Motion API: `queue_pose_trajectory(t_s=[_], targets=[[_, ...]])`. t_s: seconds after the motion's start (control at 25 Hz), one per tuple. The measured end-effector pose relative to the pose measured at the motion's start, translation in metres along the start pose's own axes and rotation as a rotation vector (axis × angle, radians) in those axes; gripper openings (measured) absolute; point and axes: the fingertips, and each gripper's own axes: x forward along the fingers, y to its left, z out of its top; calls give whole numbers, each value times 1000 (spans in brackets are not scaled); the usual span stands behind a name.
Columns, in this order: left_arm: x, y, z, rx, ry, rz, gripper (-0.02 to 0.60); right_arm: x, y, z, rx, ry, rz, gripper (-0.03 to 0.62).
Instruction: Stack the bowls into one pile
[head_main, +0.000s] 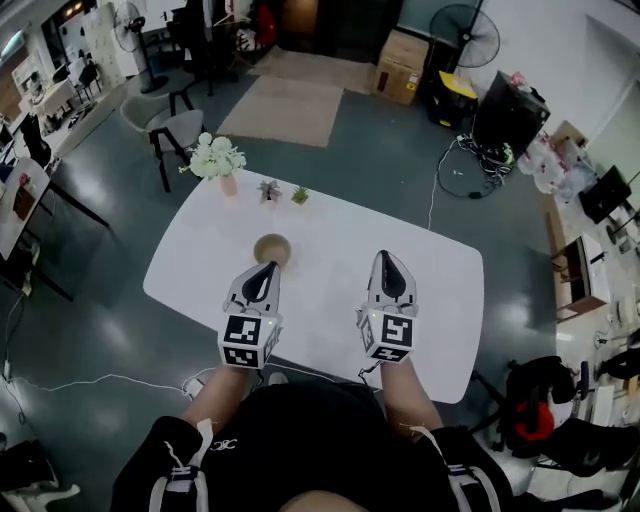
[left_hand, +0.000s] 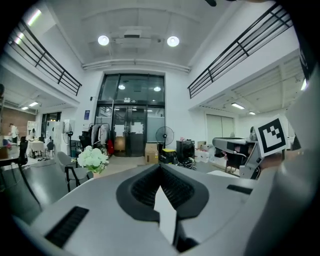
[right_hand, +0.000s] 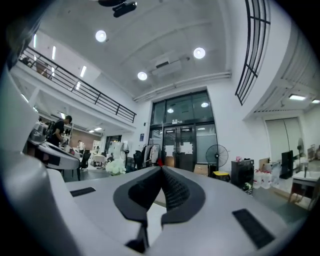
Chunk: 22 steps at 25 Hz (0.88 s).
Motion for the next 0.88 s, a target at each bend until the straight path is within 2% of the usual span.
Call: queue_pose_trajectory(t_s=[0.32,0.88], targets=[[18,-38,3,22,-2,-55,12,-16,-27,-8,-3,7,-21,11],[13,-54,-1,26,6,-39,12,-25,-32,-15,6,13,19,12]])
